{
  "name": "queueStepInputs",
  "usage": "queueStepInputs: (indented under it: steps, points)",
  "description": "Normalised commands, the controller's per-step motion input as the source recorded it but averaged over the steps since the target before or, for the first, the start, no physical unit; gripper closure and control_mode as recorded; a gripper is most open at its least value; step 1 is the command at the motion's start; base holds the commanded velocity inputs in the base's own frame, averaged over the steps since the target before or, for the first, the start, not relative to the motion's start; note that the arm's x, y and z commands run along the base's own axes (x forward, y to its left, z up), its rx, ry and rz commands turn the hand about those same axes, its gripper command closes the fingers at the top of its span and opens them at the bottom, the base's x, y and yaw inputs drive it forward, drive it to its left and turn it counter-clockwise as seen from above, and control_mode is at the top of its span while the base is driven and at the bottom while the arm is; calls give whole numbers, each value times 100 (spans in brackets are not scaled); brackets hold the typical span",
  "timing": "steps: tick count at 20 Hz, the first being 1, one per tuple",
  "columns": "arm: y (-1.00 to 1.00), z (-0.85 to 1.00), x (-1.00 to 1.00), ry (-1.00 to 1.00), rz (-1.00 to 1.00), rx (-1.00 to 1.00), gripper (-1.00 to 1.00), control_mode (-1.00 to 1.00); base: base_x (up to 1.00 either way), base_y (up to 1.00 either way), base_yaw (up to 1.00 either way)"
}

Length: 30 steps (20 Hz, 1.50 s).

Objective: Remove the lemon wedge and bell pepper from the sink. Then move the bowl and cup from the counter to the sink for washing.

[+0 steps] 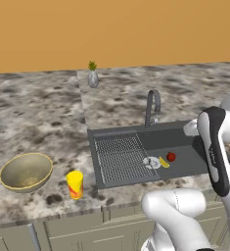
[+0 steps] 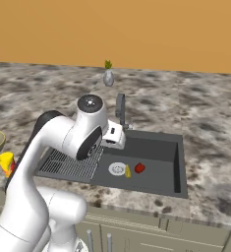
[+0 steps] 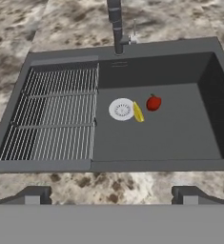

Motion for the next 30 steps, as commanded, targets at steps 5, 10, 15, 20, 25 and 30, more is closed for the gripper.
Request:
queueStepInputs:
  steps: [5, 10, 15, 20, 25, 30]
  points:
    - [-8, -16, 1, 0, 0, 0, -100, -100, 0, 0, 0]
    - [-5, -18, 6, 3, 0, 0, -100, -100, 0, 0, 0]
    - [-9, -14, 4, 0, 0, 0, -100, -100, 0, 0, 0]
    - [-7, -14, 4, 1, 0, 0, -100, -100, 0, 0, 0]
    - [-4, -10, 6, 7, 0, 0, -100, -100, 0, 0, 0]
    - [-7, -10, 2, 7, 0, 0, -100, -100, 0, 0, 0]
